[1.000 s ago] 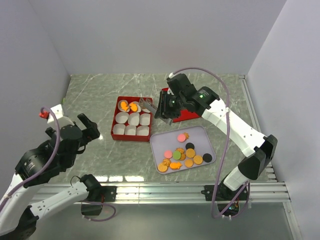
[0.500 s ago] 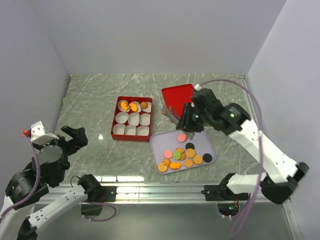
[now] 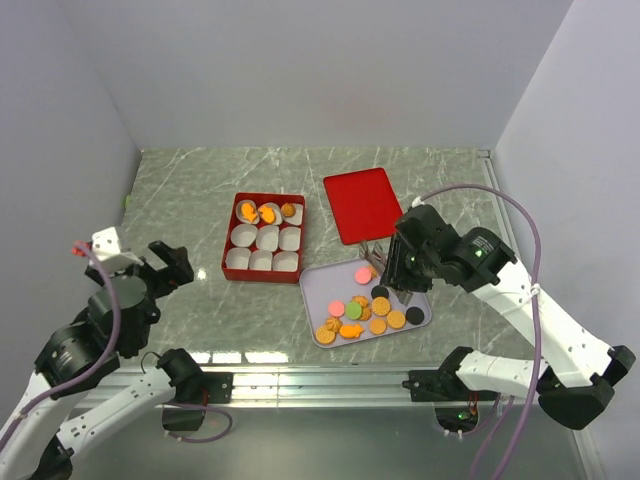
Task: Pack the cookies
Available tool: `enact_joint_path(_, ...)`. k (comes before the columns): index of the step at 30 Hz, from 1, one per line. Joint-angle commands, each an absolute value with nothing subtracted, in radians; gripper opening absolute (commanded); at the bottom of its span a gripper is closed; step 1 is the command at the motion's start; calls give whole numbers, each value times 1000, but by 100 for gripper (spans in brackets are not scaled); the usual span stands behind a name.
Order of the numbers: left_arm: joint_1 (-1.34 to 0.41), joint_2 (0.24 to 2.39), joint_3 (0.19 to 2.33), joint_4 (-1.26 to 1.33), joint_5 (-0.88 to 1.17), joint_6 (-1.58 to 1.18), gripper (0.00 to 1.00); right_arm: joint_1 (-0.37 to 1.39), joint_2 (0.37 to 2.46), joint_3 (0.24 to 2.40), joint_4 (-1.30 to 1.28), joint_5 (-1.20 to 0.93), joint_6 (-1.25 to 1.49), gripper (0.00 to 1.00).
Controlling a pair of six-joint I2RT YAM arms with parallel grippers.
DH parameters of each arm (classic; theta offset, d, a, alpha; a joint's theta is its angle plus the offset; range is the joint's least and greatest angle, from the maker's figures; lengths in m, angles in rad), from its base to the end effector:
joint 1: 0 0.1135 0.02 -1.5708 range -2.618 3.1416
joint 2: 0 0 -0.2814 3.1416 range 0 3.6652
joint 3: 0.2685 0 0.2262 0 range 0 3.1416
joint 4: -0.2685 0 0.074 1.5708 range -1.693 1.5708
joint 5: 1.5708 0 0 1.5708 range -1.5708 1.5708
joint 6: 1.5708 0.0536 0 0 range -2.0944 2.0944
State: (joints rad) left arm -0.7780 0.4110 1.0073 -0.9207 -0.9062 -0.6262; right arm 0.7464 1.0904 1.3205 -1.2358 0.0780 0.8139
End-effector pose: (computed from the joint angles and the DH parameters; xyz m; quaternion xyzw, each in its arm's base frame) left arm 0.0369 0.0228 0.3639 -0.1994 0.7473 -0.0675 0.6302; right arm 0.1180 0.1034 0.3636 0.0433 0.9587 0.1693 0.2244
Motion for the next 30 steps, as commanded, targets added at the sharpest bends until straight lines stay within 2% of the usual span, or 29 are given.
enact_joint_path(1,-781,443,985,-836,-865,-562,99,752,1075,1292,-1275,134,804,45)
enact_joint_path(17,-781,500,865,-684,-804,-496,99,753,1172,1229,-1215,97,759,45)
enact_joint_path(23,-775,615,876,-646,-704,-453,99,755,1215,1246,-1189,81,746,50)
enact_joint_path(26,-709,656,879,-597,-589,-427,99,755,1252,1259,-1190,81,730,50)
enact_joint_path(29,-548,693,874,-549,-399,-385,98,758,1272,1255,-1169,78,713,50)
enact_joint_path(30,-526,696,865,-535,-394,-387,98,758,1279,1256,-1172,81,710,50)
